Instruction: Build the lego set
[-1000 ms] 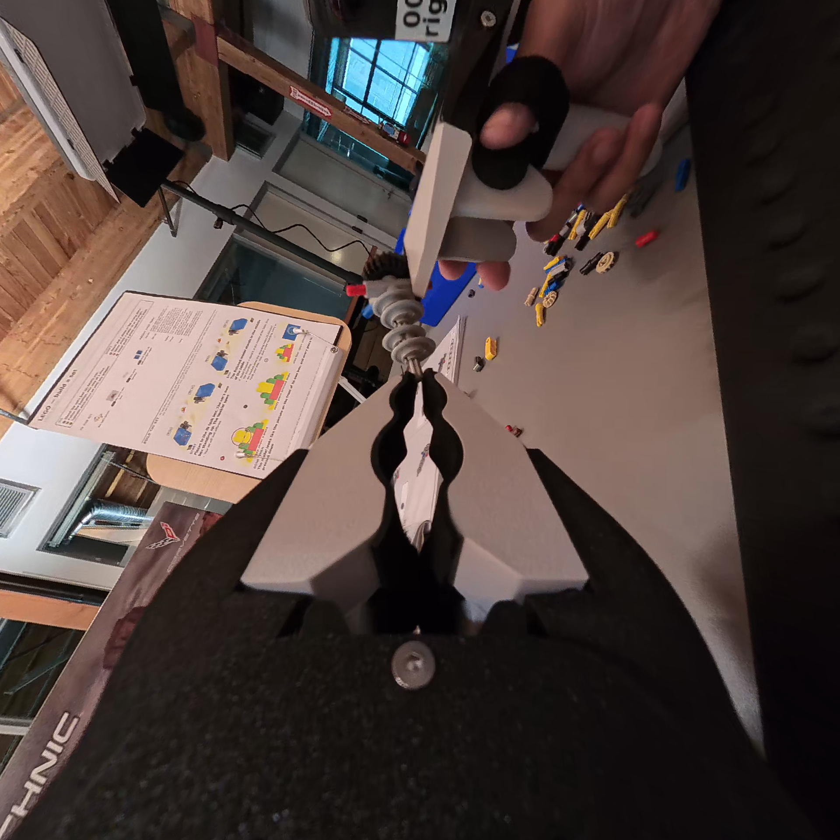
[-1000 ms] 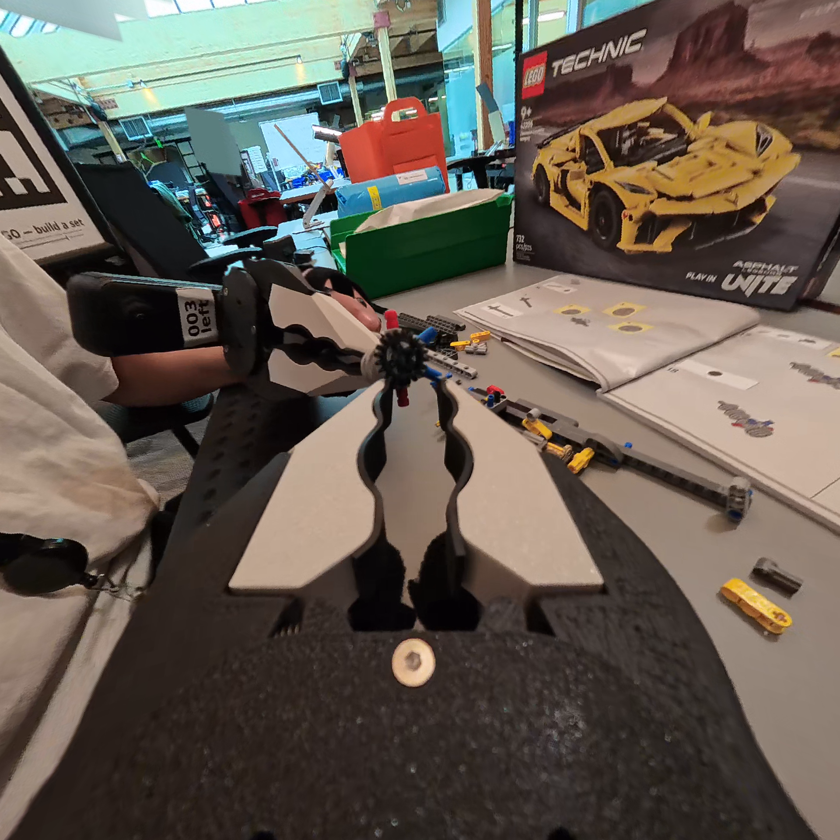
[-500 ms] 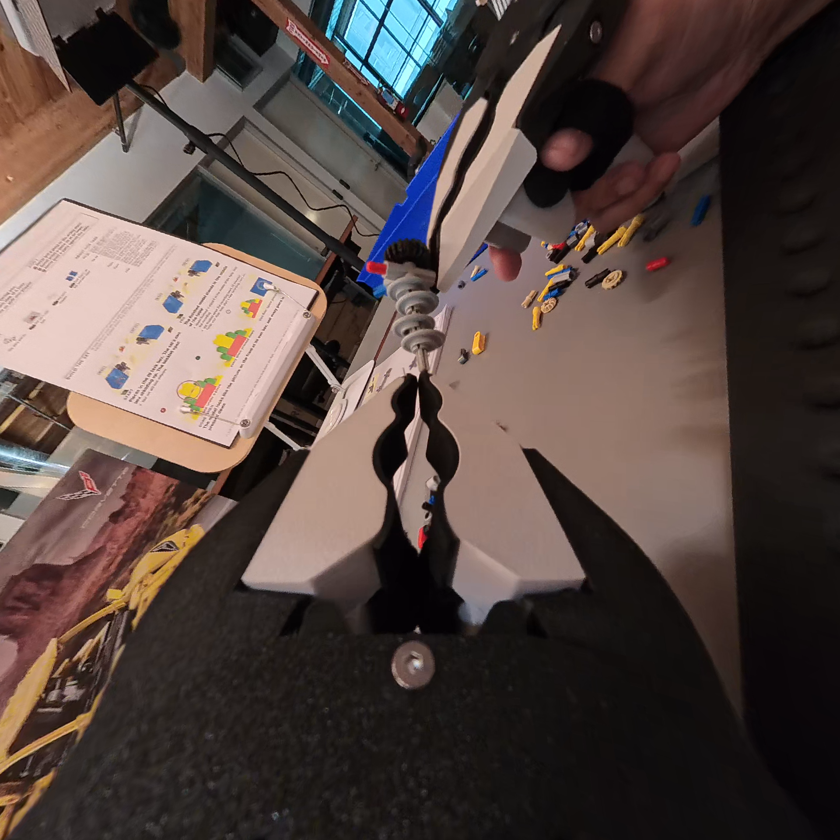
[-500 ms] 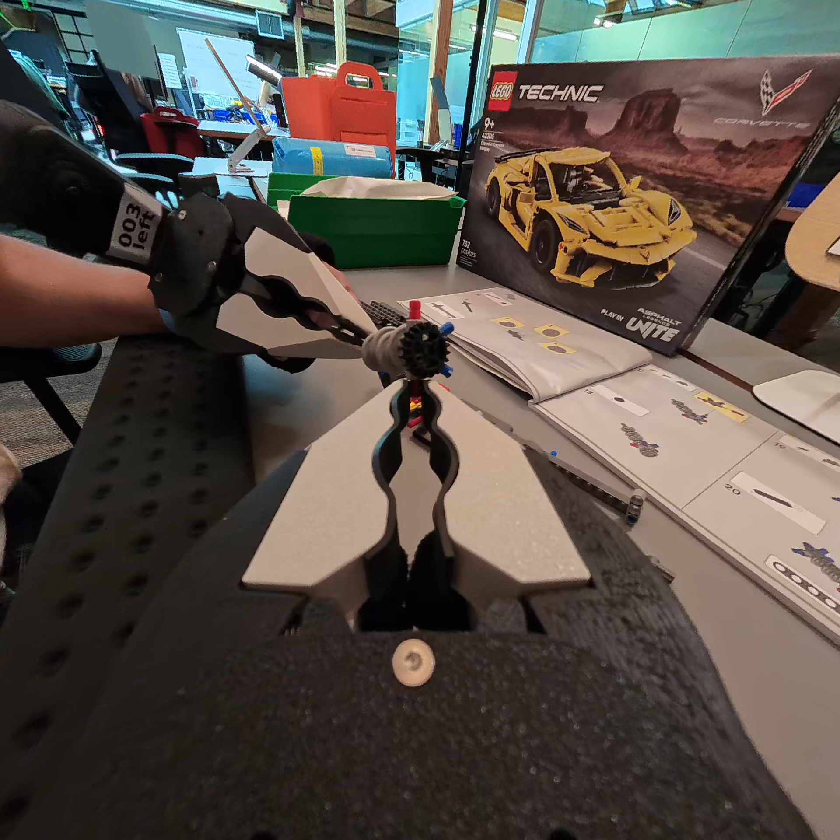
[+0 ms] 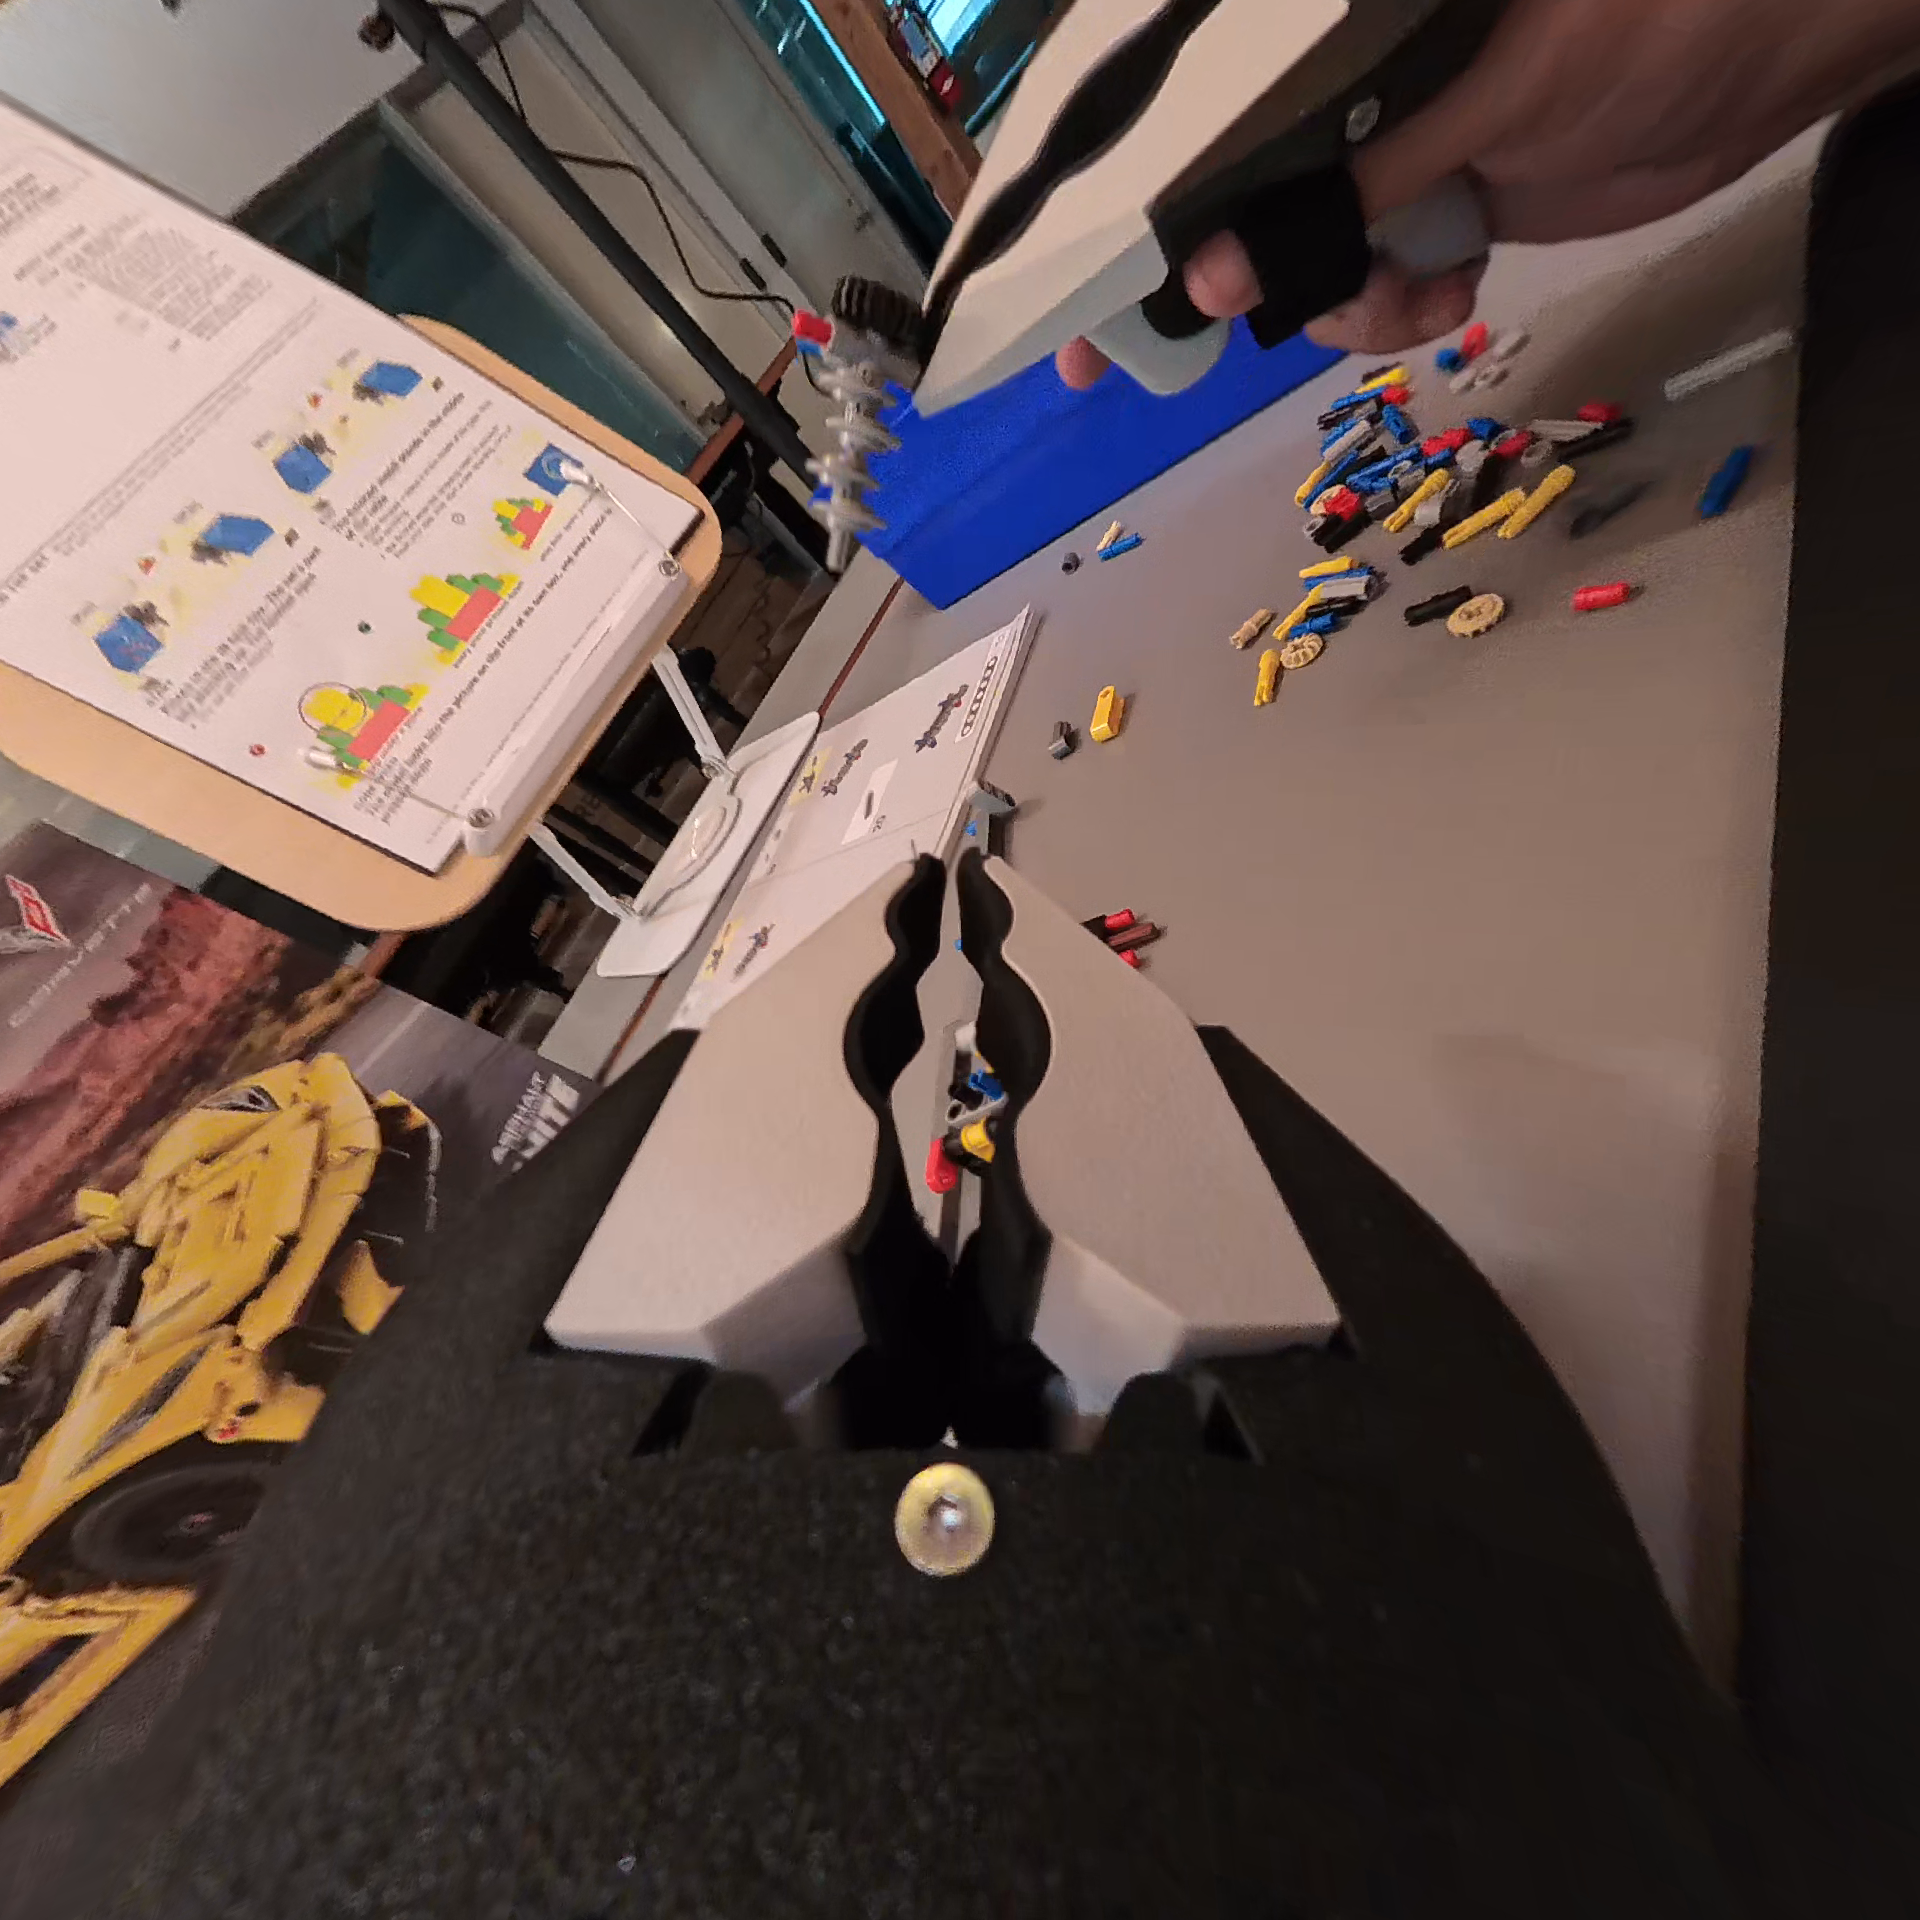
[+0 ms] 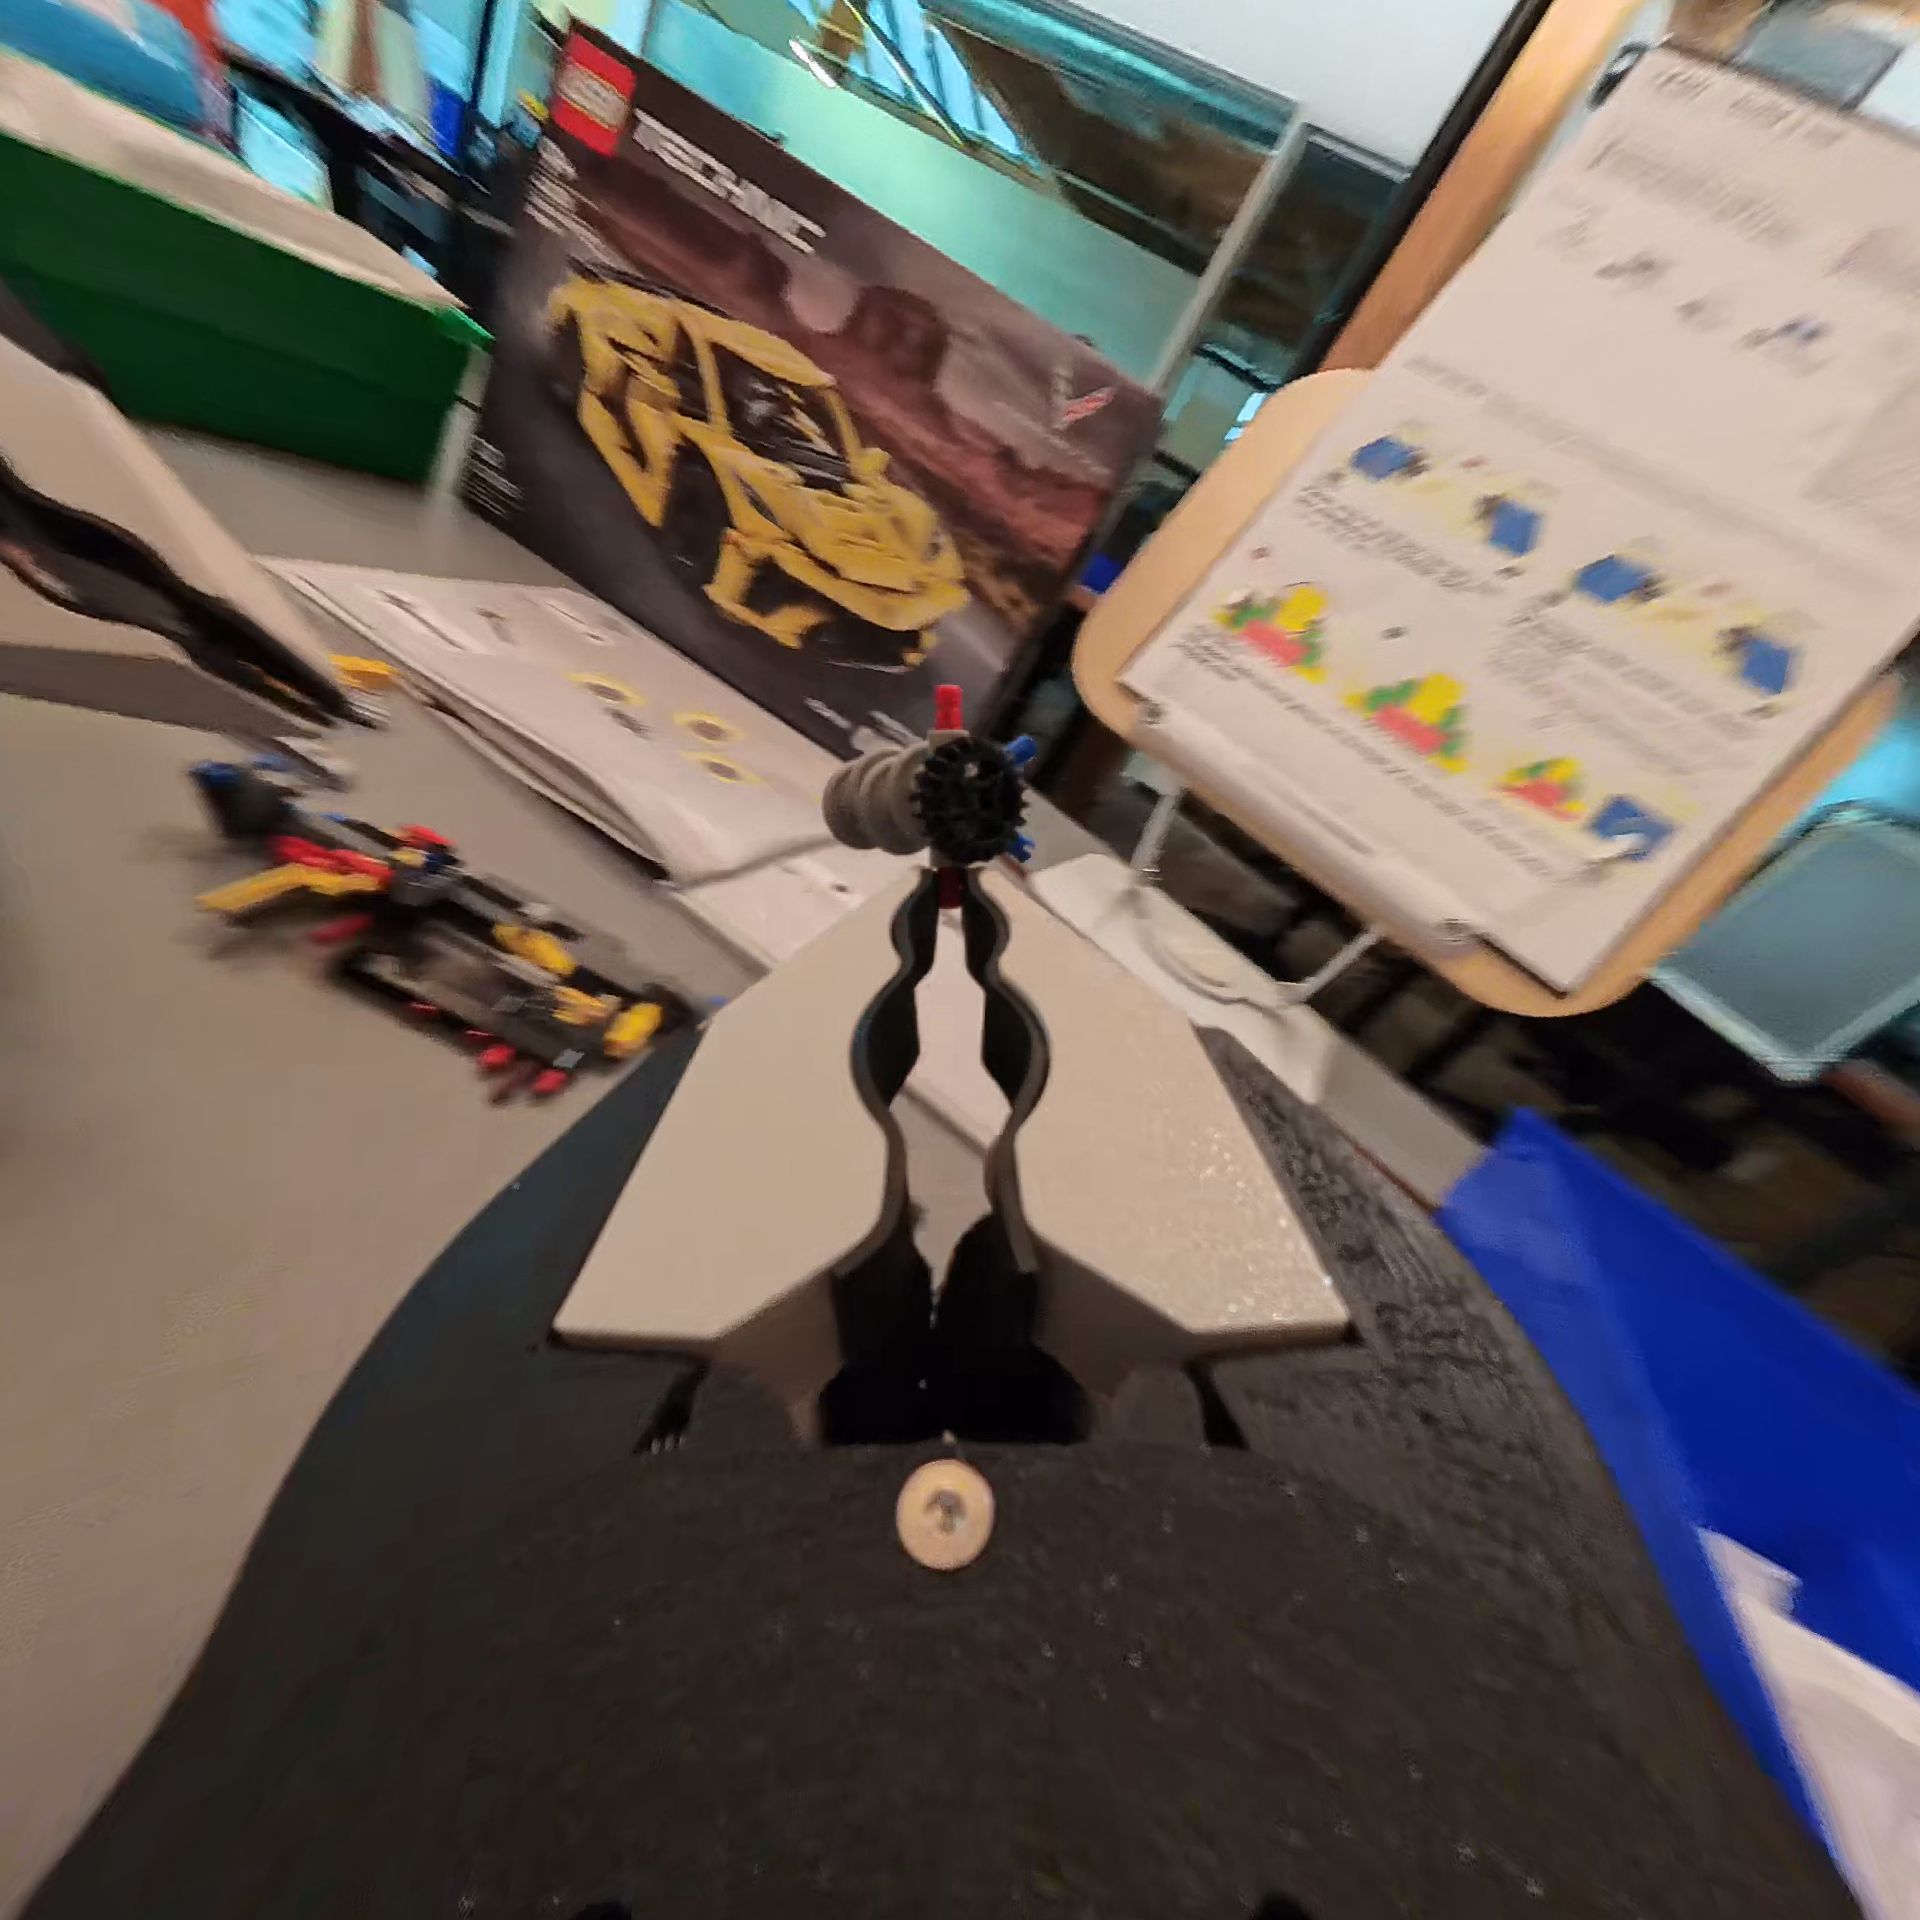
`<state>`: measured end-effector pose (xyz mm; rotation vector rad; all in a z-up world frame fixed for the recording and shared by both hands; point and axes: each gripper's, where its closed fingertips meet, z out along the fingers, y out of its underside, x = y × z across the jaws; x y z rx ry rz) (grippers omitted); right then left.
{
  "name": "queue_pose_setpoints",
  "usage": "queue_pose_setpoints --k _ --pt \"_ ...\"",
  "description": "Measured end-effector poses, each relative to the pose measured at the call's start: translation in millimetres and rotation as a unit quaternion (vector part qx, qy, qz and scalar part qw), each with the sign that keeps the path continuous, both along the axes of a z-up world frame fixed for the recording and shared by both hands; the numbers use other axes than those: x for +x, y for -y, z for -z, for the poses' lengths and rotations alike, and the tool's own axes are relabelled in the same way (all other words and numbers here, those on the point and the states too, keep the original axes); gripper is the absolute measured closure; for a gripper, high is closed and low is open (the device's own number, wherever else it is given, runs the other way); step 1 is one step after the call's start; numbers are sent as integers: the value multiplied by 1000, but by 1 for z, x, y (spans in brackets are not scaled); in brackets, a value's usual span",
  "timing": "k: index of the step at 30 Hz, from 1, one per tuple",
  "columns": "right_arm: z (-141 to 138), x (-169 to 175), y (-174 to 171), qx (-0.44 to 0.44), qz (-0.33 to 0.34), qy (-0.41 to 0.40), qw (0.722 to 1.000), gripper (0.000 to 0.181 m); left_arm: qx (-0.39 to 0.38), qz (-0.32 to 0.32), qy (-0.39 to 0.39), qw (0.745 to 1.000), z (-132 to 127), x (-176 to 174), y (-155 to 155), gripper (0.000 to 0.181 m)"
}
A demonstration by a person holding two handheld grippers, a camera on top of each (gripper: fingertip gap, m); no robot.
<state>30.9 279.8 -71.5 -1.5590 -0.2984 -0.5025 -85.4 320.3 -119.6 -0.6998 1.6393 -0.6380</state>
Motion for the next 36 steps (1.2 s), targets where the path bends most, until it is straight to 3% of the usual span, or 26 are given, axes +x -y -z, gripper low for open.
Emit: queue_pose_setpoints --k 5,11,14,21,26,29,32,36 --pt "-7 60 -14 -49 78 82 992 178 -161 -13 -24 987 -5 3 -12 180" --pt "31 102 -42 -118 85 55 988 178 -401 -3 -49 915 -14 2 -34 176" --pt "43 107 -42 -132 83 71 985 178 -430 3 -58 901 -12 3 -35 173" --pt "49 110 -40 -119 60 47 990 178 -410 24 -81 908 -8 10 -22 171" --pt "19 73 -41 -41 -44 -42 997 178 -396 19 -74 915 -10 11 -26 171" --pt "4 24 -36 -35 -140 -61 988 178 -366 8 -66 928 -9 12 -29 171" --pt "15 -40 -28 -90 -231 -59 967 179 -333 15 -82 939 -2 12 -21 170" --pt "21 -84 -21 -98 -260 -99 956 178 -286 42 -97 952 4 7 -2 169"
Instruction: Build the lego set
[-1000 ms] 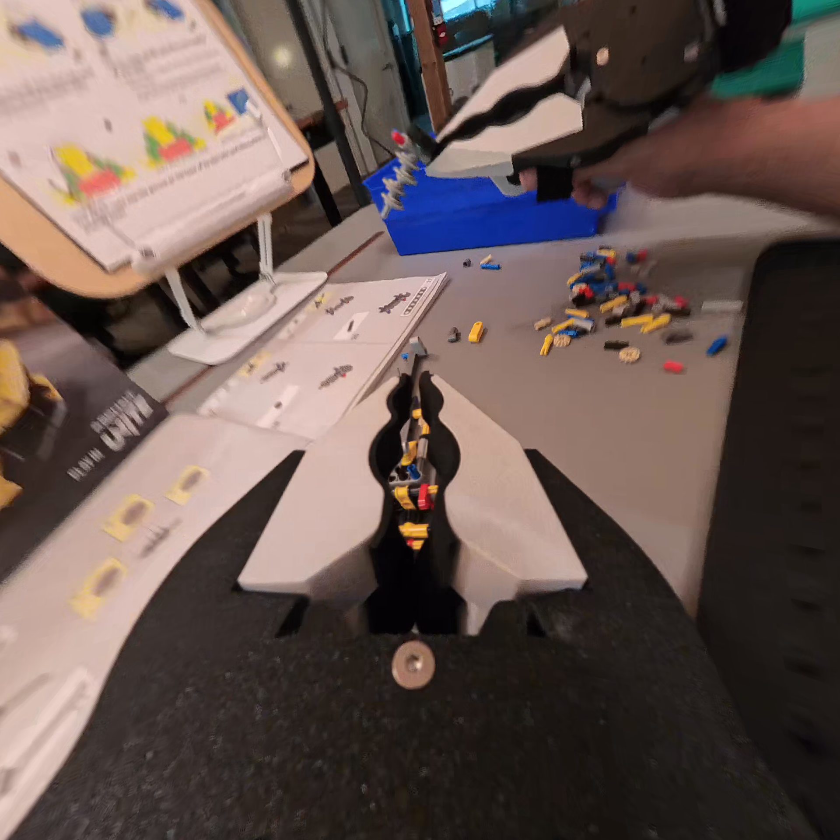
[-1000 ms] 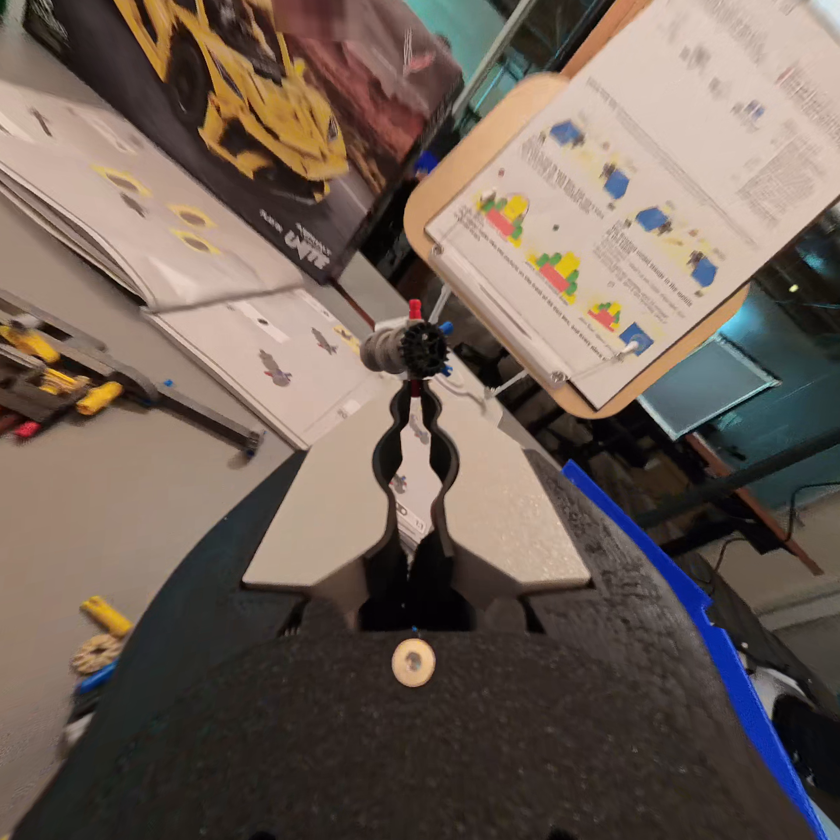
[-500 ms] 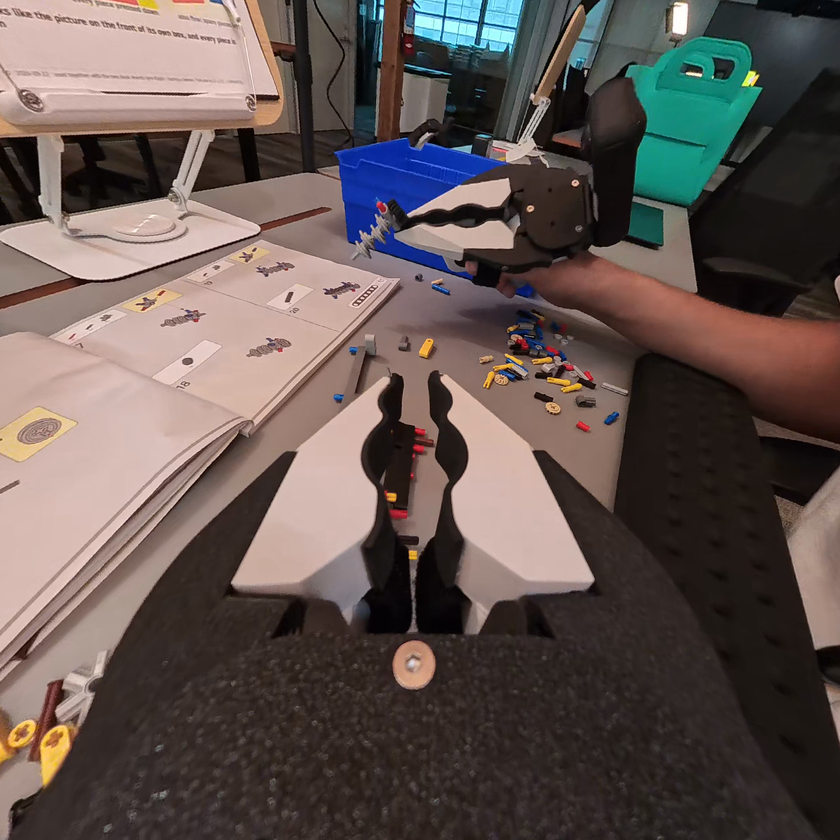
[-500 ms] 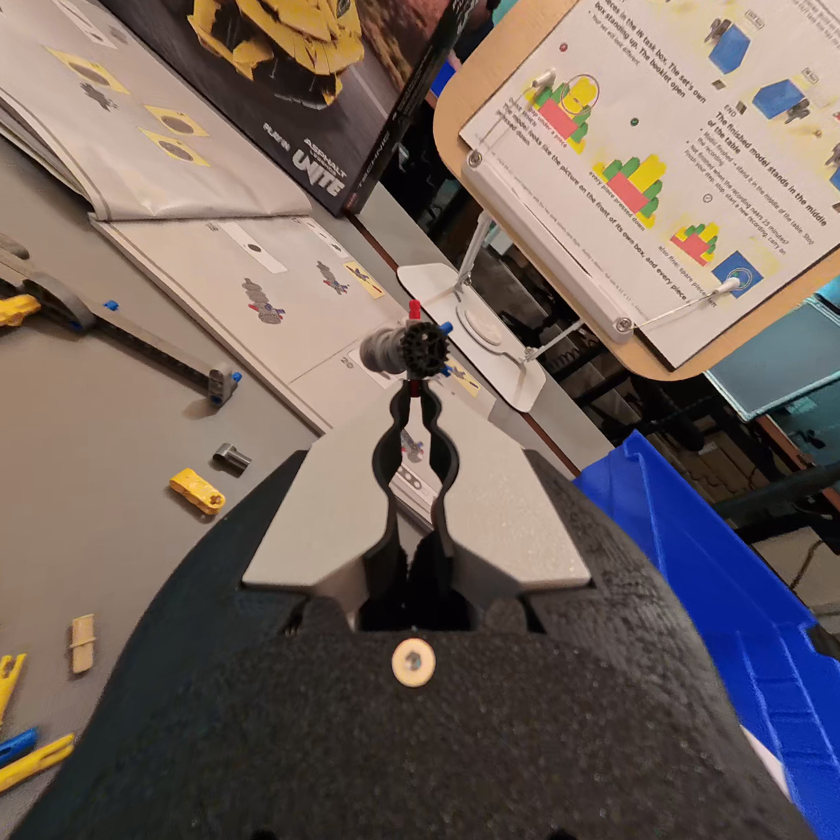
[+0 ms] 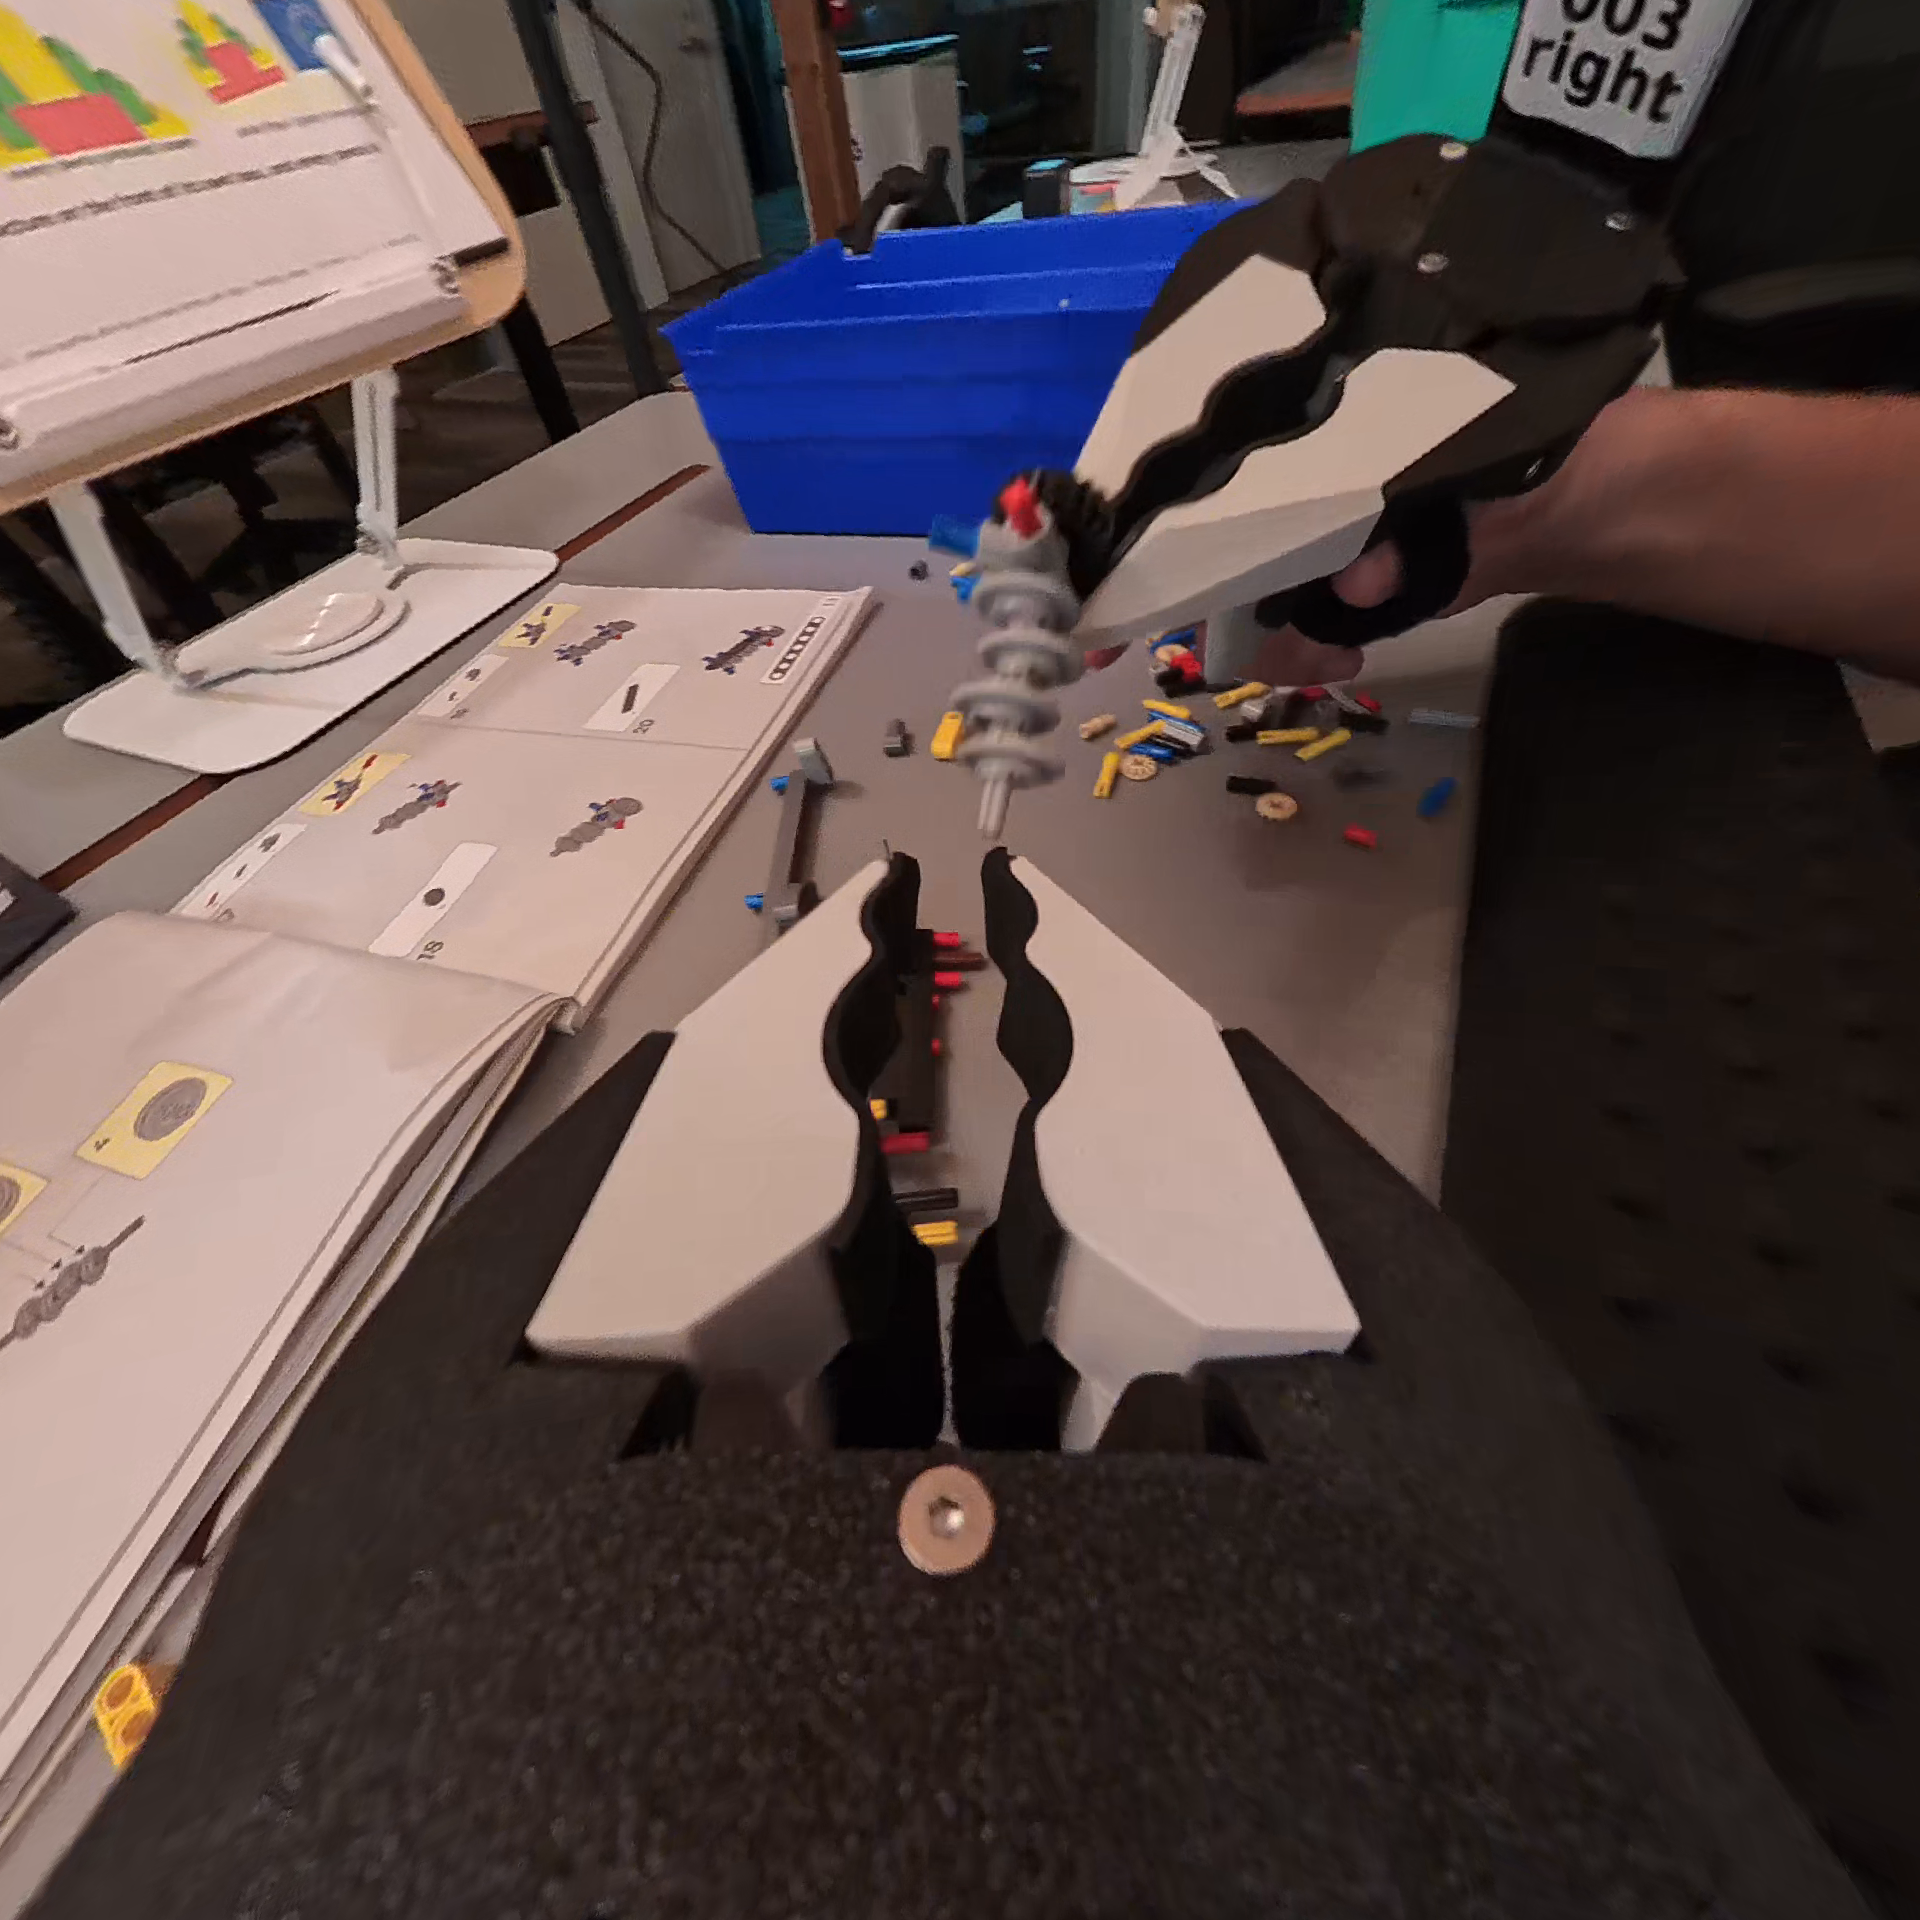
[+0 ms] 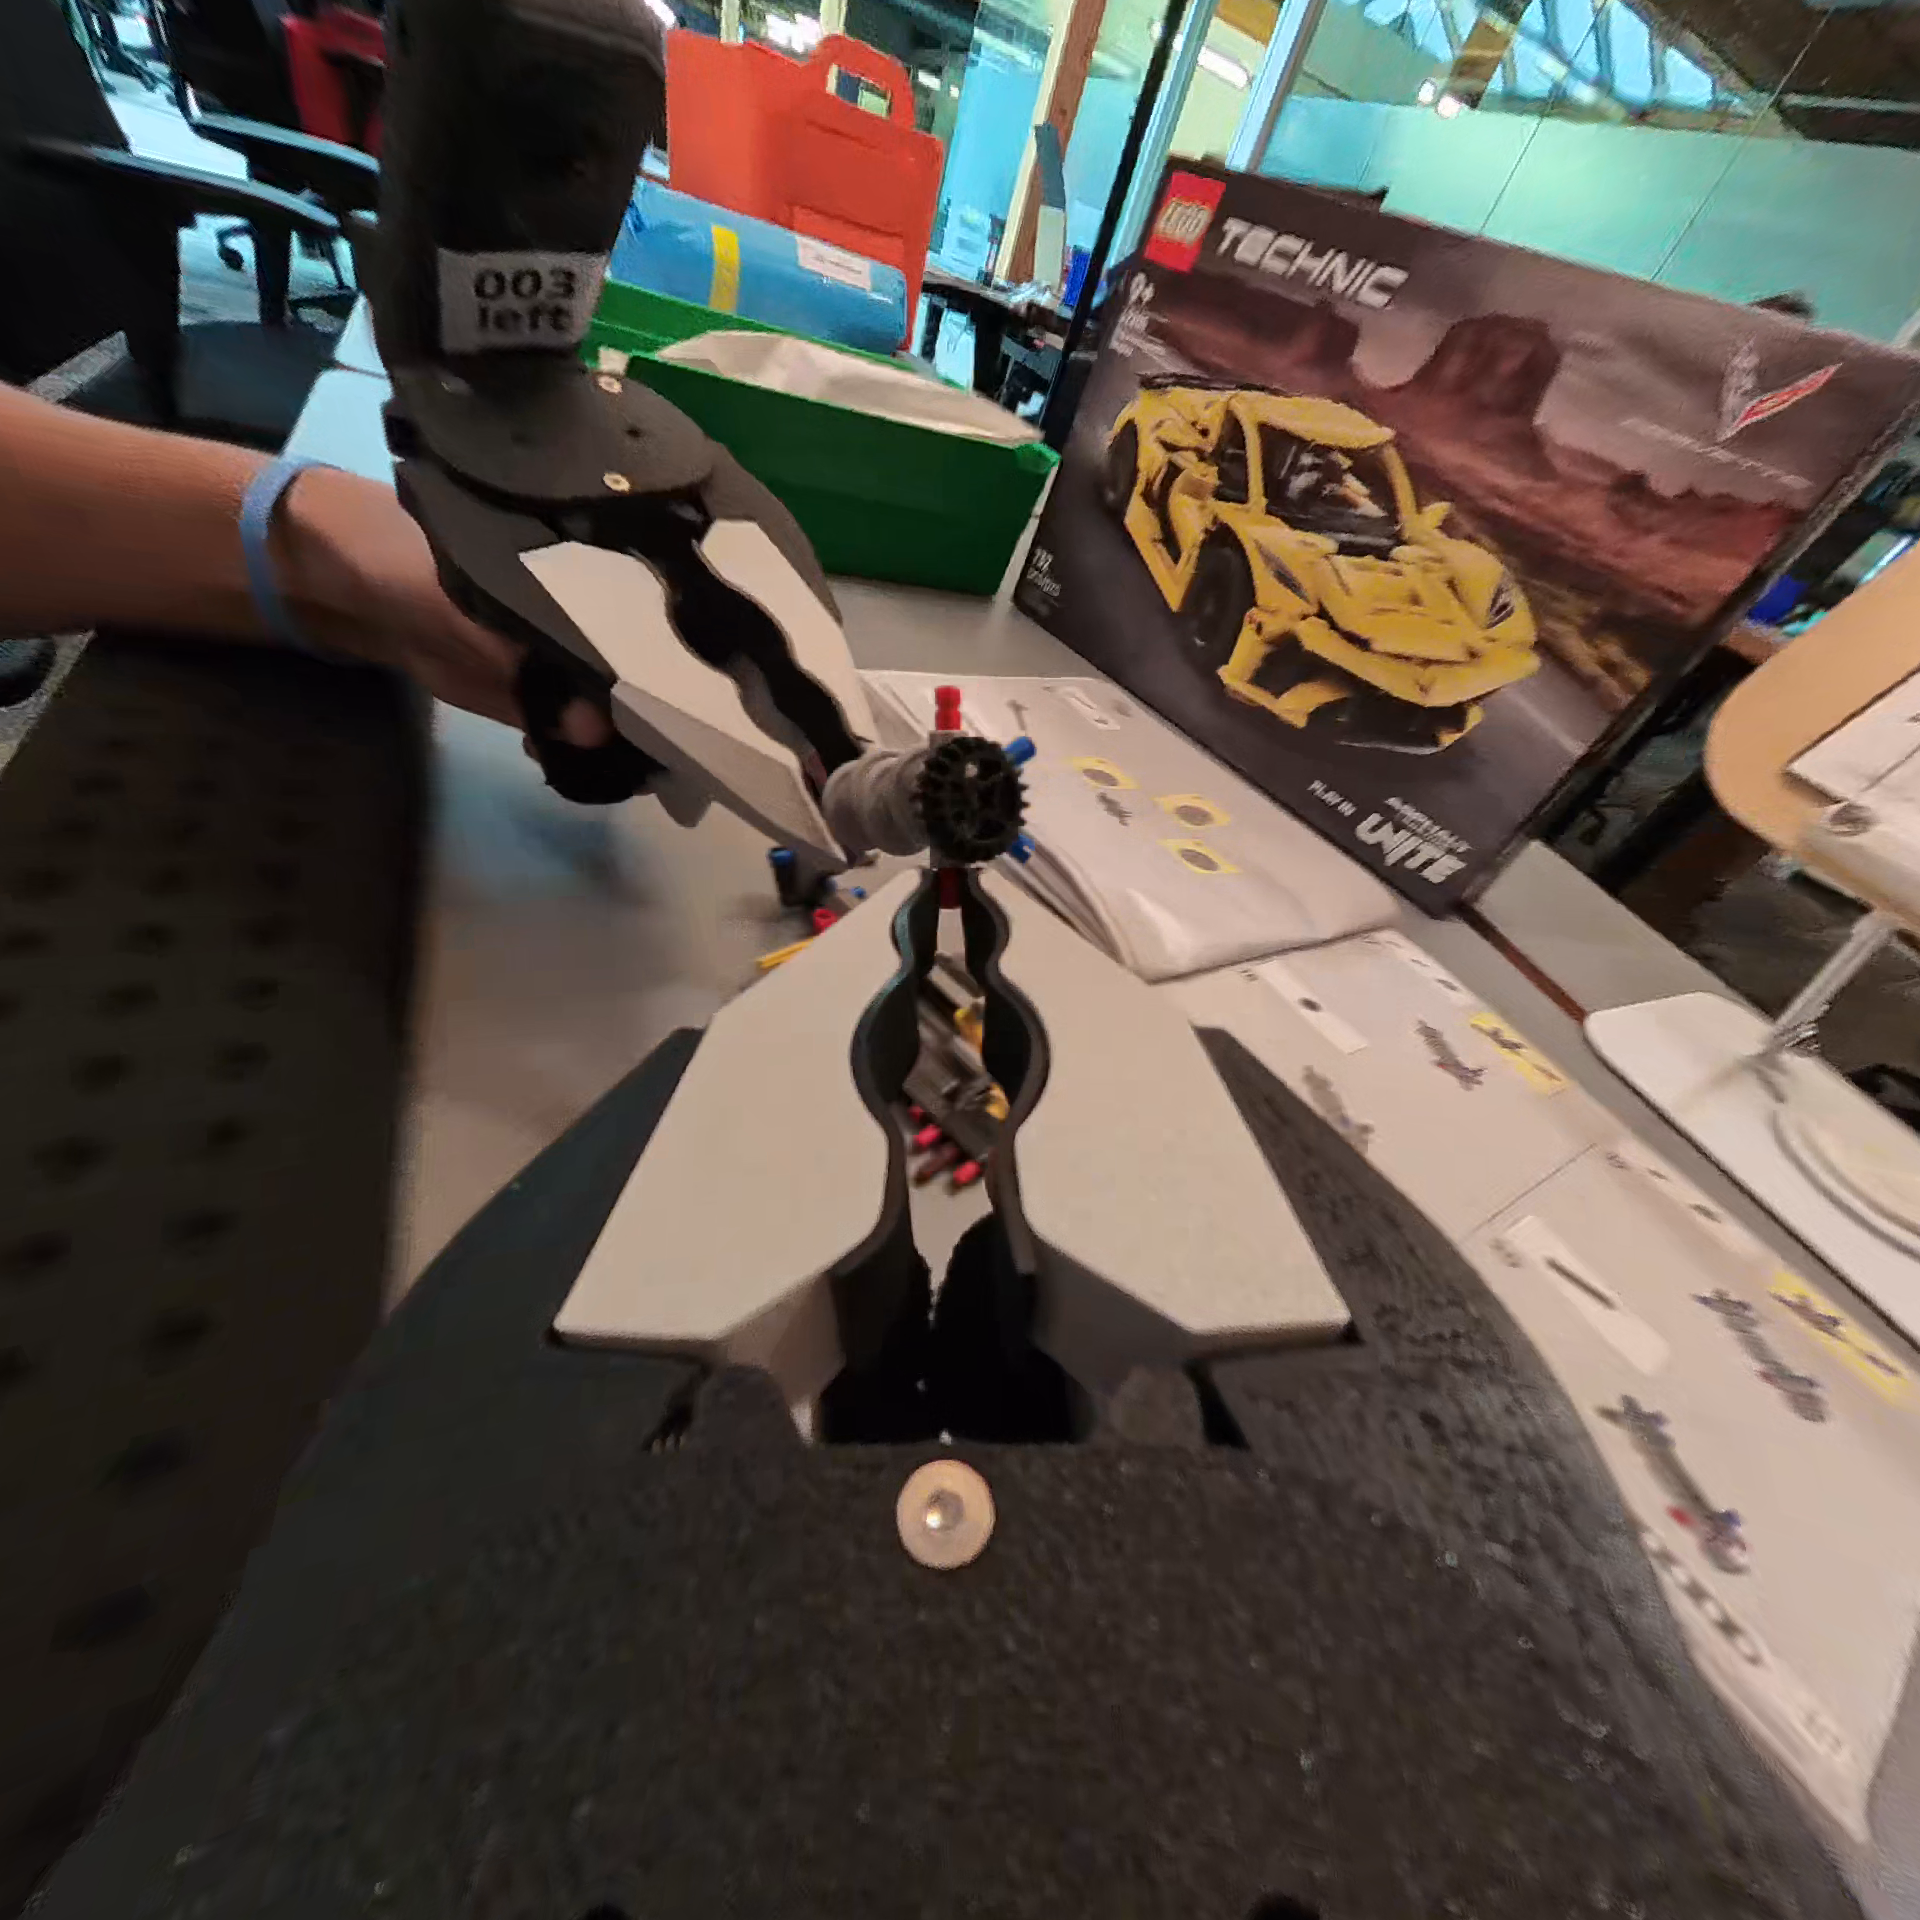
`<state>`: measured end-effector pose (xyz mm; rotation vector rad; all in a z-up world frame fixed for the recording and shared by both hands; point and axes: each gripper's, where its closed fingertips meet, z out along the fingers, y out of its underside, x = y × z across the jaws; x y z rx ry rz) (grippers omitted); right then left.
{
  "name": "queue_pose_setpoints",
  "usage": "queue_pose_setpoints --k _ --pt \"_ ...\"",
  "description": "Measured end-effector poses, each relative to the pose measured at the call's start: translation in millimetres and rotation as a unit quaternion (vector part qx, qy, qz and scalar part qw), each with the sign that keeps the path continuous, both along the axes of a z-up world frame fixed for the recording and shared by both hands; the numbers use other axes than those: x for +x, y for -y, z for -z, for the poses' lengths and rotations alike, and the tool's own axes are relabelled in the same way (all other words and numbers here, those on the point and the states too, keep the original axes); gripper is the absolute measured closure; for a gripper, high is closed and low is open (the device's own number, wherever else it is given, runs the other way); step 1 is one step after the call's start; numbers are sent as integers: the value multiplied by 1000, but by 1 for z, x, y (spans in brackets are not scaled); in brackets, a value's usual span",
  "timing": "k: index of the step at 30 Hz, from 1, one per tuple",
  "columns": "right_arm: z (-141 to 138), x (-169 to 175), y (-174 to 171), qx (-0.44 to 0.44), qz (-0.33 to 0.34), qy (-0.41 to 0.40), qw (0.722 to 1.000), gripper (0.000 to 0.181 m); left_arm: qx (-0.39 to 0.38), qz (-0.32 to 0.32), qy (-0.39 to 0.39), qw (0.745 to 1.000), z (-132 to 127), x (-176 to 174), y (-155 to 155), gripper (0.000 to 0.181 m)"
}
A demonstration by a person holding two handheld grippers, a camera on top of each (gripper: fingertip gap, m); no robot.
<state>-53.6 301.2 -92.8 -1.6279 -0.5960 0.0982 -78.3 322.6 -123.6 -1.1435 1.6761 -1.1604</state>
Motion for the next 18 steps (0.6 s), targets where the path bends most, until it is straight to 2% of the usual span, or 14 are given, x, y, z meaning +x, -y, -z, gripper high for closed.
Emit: queue_pose_setpoints --k 4,9,18 --pt "14 -5 1 -18 29 31 999 178 25 15 2 1000 2 -3 10 178" --pt "5 -10 8 -9 37 22 999 178 32 35 8 999 -1 -6 19 178" --pt "7 -15 16 -19 55 -2 998 178 101 39 34 994 -1 -8 20 179"
